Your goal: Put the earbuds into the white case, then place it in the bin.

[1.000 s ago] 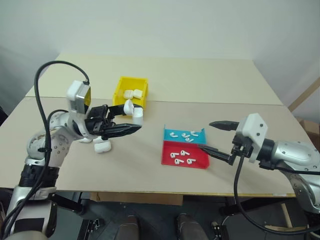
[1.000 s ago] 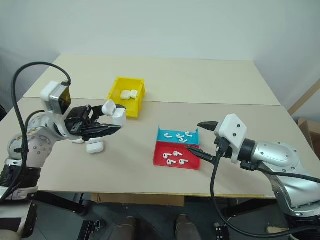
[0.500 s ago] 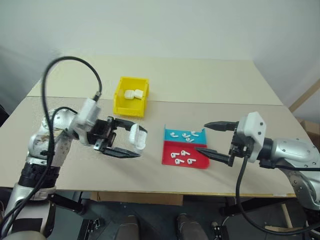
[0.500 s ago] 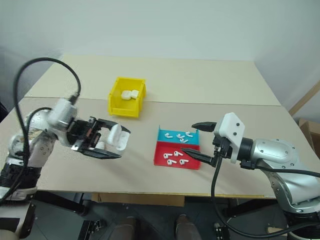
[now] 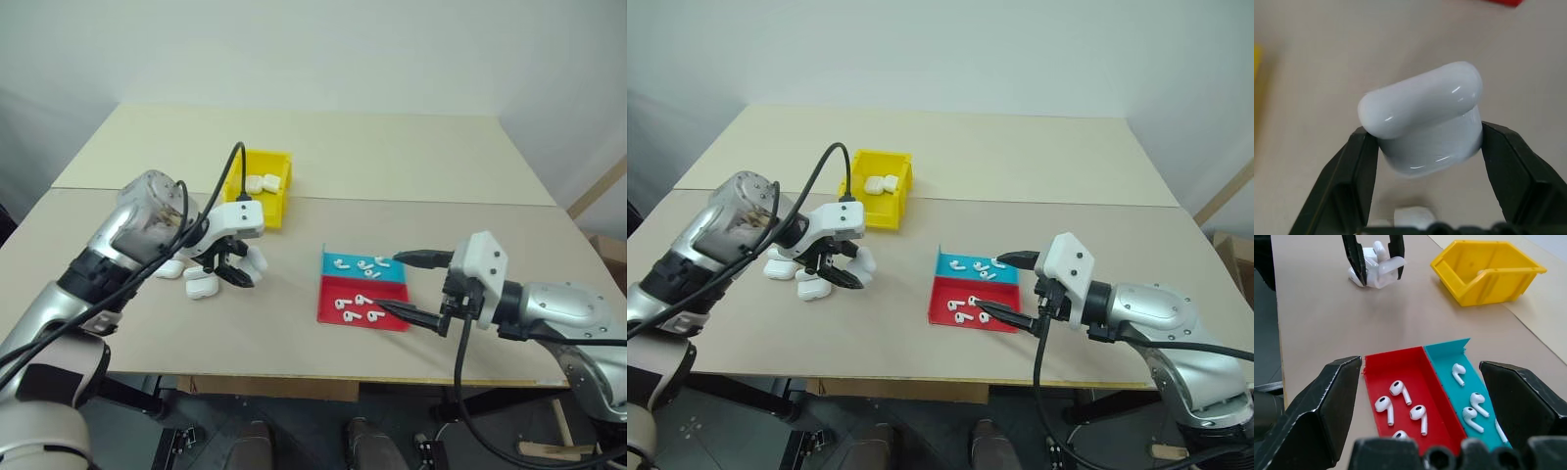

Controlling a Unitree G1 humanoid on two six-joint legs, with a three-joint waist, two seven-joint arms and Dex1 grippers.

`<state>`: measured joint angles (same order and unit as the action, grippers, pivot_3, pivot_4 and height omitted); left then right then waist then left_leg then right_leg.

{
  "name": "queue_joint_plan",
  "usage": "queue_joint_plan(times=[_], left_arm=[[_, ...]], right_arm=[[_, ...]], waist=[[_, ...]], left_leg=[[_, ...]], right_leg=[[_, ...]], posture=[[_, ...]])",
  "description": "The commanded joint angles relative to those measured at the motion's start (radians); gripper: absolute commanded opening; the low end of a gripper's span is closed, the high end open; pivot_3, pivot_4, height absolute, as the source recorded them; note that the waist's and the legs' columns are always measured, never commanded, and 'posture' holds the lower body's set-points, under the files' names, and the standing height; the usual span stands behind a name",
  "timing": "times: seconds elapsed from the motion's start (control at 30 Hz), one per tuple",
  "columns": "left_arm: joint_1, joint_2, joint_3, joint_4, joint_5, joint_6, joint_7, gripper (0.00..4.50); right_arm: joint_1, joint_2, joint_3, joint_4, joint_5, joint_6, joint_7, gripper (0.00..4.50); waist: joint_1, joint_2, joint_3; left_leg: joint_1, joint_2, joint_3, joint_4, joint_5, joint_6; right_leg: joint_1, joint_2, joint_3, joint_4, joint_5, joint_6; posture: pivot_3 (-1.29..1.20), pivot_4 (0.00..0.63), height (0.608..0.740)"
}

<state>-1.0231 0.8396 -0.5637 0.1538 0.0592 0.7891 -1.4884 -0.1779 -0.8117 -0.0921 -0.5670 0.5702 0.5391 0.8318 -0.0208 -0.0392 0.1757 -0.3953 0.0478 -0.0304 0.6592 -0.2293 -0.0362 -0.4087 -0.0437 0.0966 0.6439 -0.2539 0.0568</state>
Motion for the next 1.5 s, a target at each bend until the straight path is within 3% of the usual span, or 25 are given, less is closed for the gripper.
queue_joint_plan(times=[0.03,0.23,0.47,0.6,0.83,1.17,1.5], left_arm=[[-0.072,-0.01,-0.061,-0.004,0.018,0.212,-0.034,2.92],[-0.098,-0.053,-0.097,-0.031,0.012,0.496,0.077,2.92],[-0.054,0.155,-0.103,-0.32,-0.145,0.809,0.155,2.92],[-0.001,0.244,-0.085,-0.323,-0.251,0.825,0.253,2.92],[0.068,0.298,-0.031,-0.356,-0.538,0.825,0.495,2.92],[0.165,0.22,0.087,-0.22,-0.654,0.825,0.958,2.92],[0.131,0.114,0.109,-0.146,-0.62,0.825,1.106,2.92]], right_arm=[[0.018,0.008,-0.014,-0.054,0.0,0.008,-0.03,4.5],[0.05,0.015,-0.014,-0.084,0.004,0.011,-0.05,4.5],[0.081,0.014,-0.016,-0.099,0.012,0.015,-0.052,4.5],[0.074,0.012,-0.01,-0.091,0.013,0.017,-0.043,4.5],[0.05,-0.011,-0.013,-0.083,0.026,0.037,-0.011,4.5],[0.009,-0.034,-0.021,-0.074,0.056,0.089,0.009,4.5],[0.046,-0.051,-0.055,-0.11,0.077,0.116,-0.003,4.5]], waist=[[-0.004,0.0,0.0],[-0.004,0.0,0.0],[-0.024,0.0,0.0],[-0.023,0.001,0.0],[-0.011,0.001,0.0],[-0.004,0.001,0.0],[0.01,0.008,-0.005]], left_leg=[[-0.001,0.0,0.0,0.0,0.0,0.0],[-0.009,0.0,-0.001,0.002,0.0,0.0],[-0.011,0.0,-0.001,0.001,0.0,0.0],[-0.008,0.0,-0.001,0.001,0.0,0.0],[-0.01,0.0,-0.001,0.002,0.001,0.001],[-0.007,0.0,-0.001,0.002,0.001,0.001],[-0.003,-0.001,-0.001,0.002,0.002,0.002]], right_leg=[[-0.001,0.0,0.0,0.001,0.0,0.0],[-0.012,0.0,0.0,0.005,0.001,-0.002],[-0.013,0.0,0.0,0.005,0.003,-0.005],[-0.012,0.0,0.0,0.007,0.0,0.0],[-0.013,0.0,0.0,0.006,0.001,-0.002],[-0.011,0.0,0.0,0.007,0.002,-0.003],[-0.008,0.0,0.0,0.011,0.002,-0.002]], posture=[[0.0,0.15,0.74],[0.0,0.15,0.74],[0.0,0.15,0.74],[0.0,0.15,0.74],[0.0,0.15,0.74],[0.0,0.15,0.74],[0.0,0.15,0.74]])
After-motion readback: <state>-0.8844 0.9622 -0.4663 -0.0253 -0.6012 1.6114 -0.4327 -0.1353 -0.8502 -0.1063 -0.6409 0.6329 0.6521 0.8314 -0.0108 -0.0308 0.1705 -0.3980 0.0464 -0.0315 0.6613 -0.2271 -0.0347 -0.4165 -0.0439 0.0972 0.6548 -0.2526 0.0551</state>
